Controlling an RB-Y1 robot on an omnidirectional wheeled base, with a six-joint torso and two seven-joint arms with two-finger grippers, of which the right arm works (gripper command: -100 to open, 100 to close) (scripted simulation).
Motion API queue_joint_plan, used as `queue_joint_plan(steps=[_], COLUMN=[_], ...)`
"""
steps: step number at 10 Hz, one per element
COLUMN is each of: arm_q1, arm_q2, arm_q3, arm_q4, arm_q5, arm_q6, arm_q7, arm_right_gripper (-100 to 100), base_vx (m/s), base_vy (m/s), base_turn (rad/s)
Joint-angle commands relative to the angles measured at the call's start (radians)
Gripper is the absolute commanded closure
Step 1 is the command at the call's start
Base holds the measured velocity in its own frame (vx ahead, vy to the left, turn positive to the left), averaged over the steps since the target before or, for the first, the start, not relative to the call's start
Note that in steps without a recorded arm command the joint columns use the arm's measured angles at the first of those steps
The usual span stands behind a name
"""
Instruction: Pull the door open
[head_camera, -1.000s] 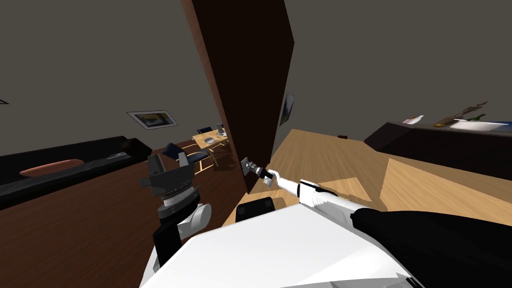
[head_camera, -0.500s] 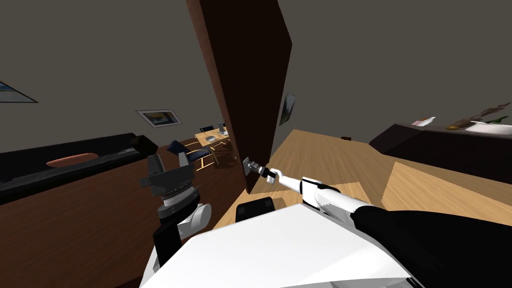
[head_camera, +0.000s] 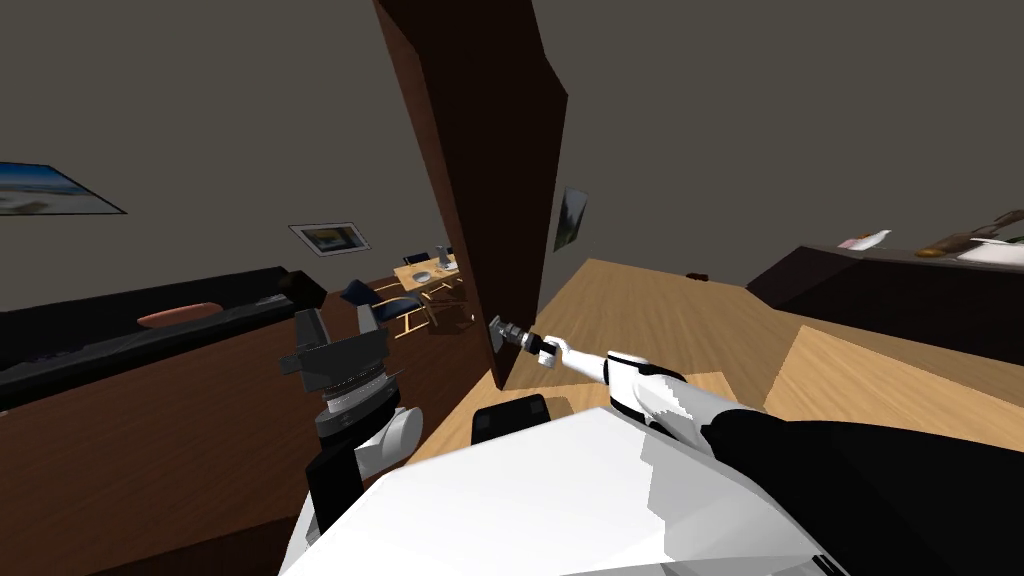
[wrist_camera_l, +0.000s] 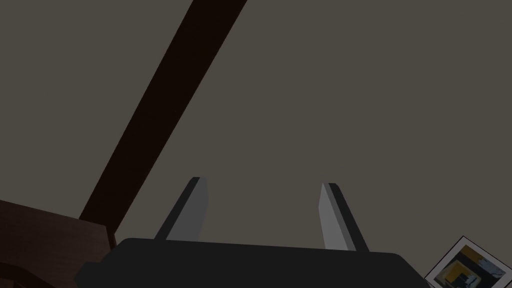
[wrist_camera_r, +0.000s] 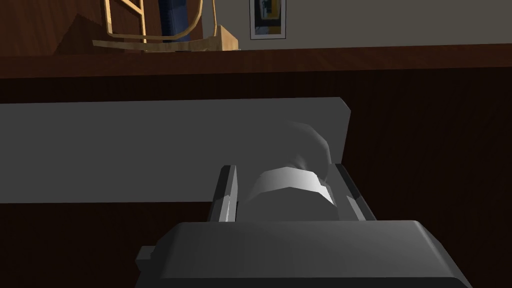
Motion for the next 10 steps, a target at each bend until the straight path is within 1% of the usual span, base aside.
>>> queue_joint_plan(steps=[1,2,4,5,6,7,8,9,10], arm_q1=[-0.005,-0.009,-0.017,-0.019,-0.019,-0.024,-0.032,-0.032,-0.038], arm_q2=[-0.005,-0.008,-0.015,-0.017,-0.017,-0.022,-0.029,-0.029,-0.035], arm_q3=[0.003,0.006,0.011,0.012,0.012,0.015,0.020,0.020,0.024], arm_q4=[0.017,0.027,0.053,0.061,0.061,0.077,0.104,0.104,0.122], arm_q5=[-0.004,-0.007,-0.013,-0.015,-0.015,-0.019,-0.026,-0.026,-0.030], arm_q6=[-0.014,-0.024,-0.046,-0.053,-0.053,-0.066,-0.089,-0.089,-0.105], arm_q7=[-0.008,-0.014,-0.026,-0.030,-0.030,-0.038,-0.051,-0.051,-0.061], arm_right_gripper=[100,100,100,100,100,100,100,100,100], base_vx=[-0.051,-0.103,-0.114,-0.059,-0.033,-0.045,-0.067,-0.044,-0.038], base_vy=[-0.094,-0.142,-0.171,-0.149,-0.088,-0.102,-0.171,-0.168,-0.129], base_turn=[-0.101,-0.071,-0.006,-0.004,-0.024,0.023,0.147,0.074,0.095])
